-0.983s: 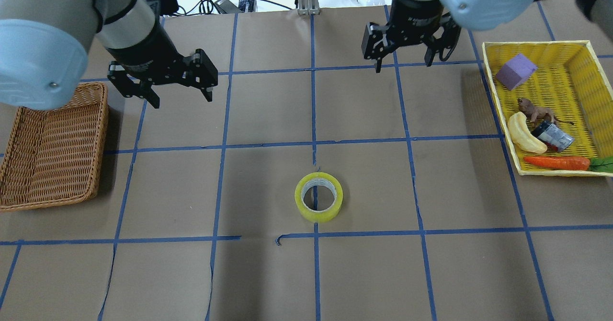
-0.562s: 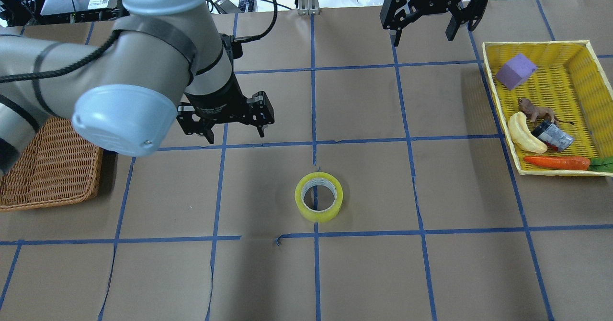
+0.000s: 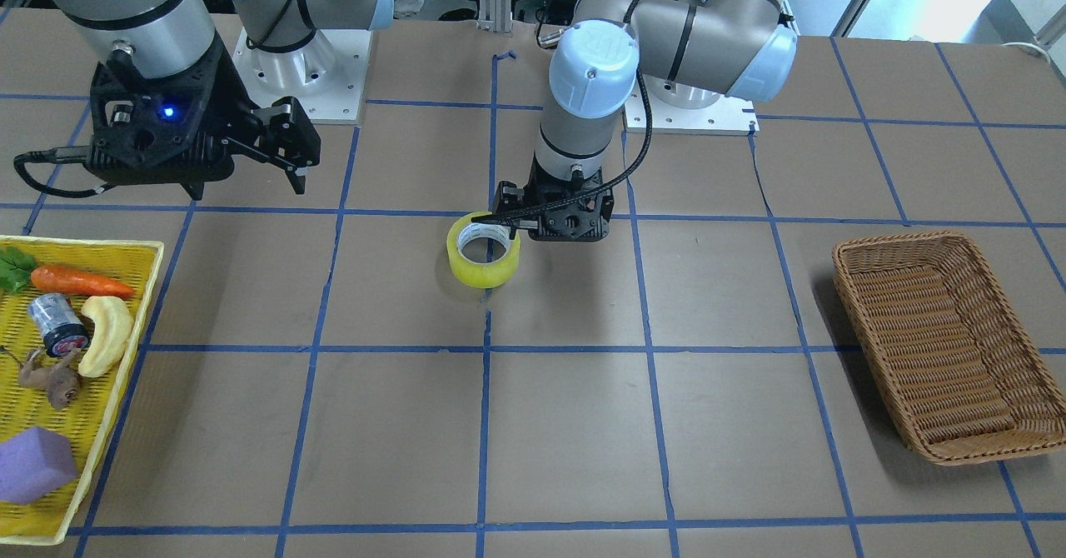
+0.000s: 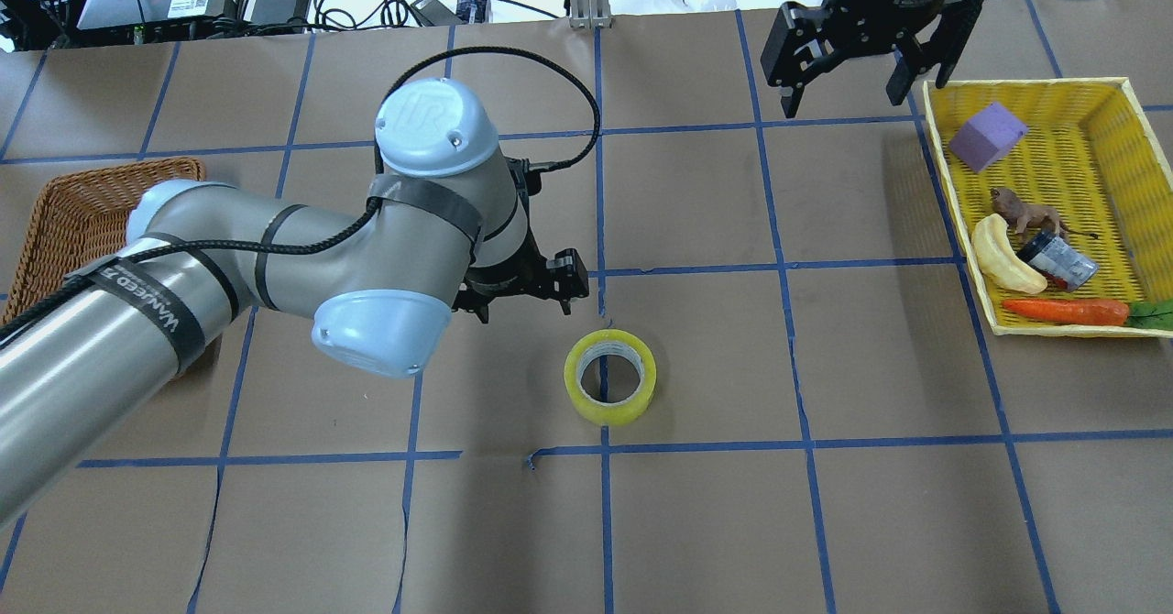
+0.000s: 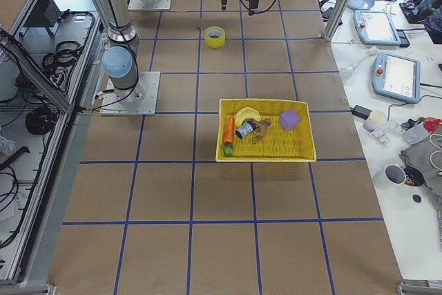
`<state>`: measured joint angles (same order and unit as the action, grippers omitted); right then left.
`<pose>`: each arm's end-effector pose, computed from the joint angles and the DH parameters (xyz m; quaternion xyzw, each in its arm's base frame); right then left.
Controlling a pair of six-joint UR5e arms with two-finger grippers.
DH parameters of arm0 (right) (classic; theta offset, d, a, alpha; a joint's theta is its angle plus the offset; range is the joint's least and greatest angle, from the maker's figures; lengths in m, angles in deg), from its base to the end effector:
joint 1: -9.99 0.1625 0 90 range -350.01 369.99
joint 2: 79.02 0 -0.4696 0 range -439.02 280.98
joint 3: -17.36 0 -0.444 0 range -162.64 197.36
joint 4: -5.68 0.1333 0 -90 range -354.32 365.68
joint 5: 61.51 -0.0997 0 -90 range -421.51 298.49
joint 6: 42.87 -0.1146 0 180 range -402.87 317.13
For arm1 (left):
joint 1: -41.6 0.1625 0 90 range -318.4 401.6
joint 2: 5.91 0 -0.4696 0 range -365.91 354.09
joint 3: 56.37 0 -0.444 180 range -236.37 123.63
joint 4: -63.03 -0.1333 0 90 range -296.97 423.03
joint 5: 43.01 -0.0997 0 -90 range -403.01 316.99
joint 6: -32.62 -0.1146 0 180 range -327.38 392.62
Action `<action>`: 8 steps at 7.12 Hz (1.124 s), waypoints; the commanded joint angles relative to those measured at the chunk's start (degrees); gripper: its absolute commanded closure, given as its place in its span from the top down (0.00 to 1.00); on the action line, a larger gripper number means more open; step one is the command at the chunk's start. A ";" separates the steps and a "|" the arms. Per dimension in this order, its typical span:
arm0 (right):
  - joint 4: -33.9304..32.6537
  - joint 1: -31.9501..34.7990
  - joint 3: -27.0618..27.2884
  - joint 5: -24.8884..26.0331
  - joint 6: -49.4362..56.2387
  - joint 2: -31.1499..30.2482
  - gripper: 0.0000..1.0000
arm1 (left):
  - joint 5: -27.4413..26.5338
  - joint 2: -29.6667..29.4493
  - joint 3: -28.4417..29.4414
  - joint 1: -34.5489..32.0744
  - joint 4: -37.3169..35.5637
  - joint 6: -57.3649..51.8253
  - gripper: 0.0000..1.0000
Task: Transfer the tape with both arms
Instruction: 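Reach the left gripper to the tape roll while the right gripper withdraws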
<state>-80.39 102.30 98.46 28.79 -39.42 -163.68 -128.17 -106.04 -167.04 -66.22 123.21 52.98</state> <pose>0.1562 -0.5800 0.5424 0.0503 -0.9987 -0.0033 0.0026 -0.3080 -0.4910 0.2816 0.0225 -0.9988 -0.0219 0.0371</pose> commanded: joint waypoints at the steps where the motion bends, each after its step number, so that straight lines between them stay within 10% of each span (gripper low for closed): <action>1: -7.15 -0.03 6.43 -0.03 0.95 -3.40 1.00 | 2.18 -5.58 -4.01 -1.07 -8.89 -0.23 1.00; 3: -7.54 -0.11 6.01 1.19 1.47 -3.32 1.00 | 4.21 -8.67 -4.02 -1.68 -9.73 0.12 1.00; 4: -7.80 -0.11 5.22 0.76 1.56 -3.14 1.00 | 4.21 -8.94 -4.02 -2.38 -9.82 0.38 0.35; 5: -7.72 -1.16 4.25 0.58 1.56 -2.97 1.00 | 4.13 -8.51 -3.85 -2.56 -9.91 -0.40 0.14; 8: -7.36 -2.58 3.80 0.41 1.56 -2.96 1.00 | 3.86 -6.50 -2.72 -2.30 -9.91 -0.84 0.00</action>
<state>-87.79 99.93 102.23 29.30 -37.86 -166.66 -124.11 -113.74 -170.61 -68.73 113.32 52.44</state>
